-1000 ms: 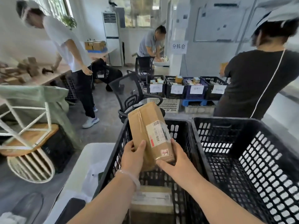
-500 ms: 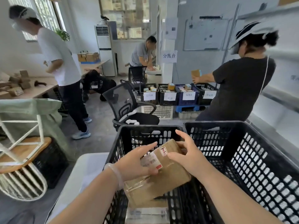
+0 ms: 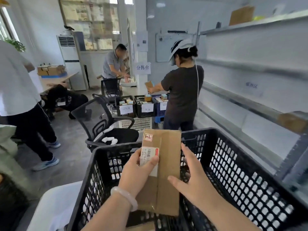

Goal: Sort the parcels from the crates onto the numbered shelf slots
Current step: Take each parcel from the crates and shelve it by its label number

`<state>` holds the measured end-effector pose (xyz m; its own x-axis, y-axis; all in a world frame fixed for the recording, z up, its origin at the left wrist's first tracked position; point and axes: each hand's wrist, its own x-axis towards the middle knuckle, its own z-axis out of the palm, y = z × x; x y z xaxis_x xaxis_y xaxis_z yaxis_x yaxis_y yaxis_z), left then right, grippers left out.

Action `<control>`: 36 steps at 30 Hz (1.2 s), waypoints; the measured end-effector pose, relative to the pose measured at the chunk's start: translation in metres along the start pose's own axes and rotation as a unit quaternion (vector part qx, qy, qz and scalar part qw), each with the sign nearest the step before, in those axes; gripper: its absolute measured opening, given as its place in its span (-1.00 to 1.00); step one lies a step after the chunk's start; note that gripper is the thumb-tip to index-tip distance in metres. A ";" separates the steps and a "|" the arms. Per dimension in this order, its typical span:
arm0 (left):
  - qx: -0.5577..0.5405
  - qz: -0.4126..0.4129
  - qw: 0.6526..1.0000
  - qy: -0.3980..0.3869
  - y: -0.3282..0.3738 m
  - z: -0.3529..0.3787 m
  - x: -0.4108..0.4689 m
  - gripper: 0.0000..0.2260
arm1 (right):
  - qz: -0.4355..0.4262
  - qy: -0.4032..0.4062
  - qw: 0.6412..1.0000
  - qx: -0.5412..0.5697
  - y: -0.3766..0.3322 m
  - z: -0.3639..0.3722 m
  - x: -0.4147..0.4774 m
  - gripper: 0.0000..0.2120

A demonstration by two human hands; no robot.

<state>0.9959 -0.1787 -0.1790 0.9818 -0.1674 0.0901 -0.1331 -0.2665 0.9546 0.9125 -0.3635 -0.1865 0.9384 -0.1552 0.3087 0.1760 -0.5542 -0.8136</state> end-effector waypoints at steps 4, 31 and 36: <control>-0.024 0.036 0.997 -0.061 0.037 0.049 0.001 -0.32 | 0.039 0.069 0.997 0.017 0.003 -0.047 -0.014 -0.11; -0.115 0.342 0.868 -0.342 0.278 0.568 -0.192 -0.18 | 0.125 0.315 0.867 -0.366 0.088 -0.564 -0.281 -0.31; -0.111 0.374 0.852 -0.350 0.305 0.632 -0.190 -0.19 | 0.138 0.324 0.820 -0.451 0.105 -0.620 -0.287 -0.36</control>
<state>0.6827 -0.8276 -0.0845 0.3021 -0.7565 0.5800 -0.5811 0.3362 0.7411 0.4775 -0.8846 -0.0550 0.4989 -0.6165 0.6091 -0.5830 -0.7588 -0.2904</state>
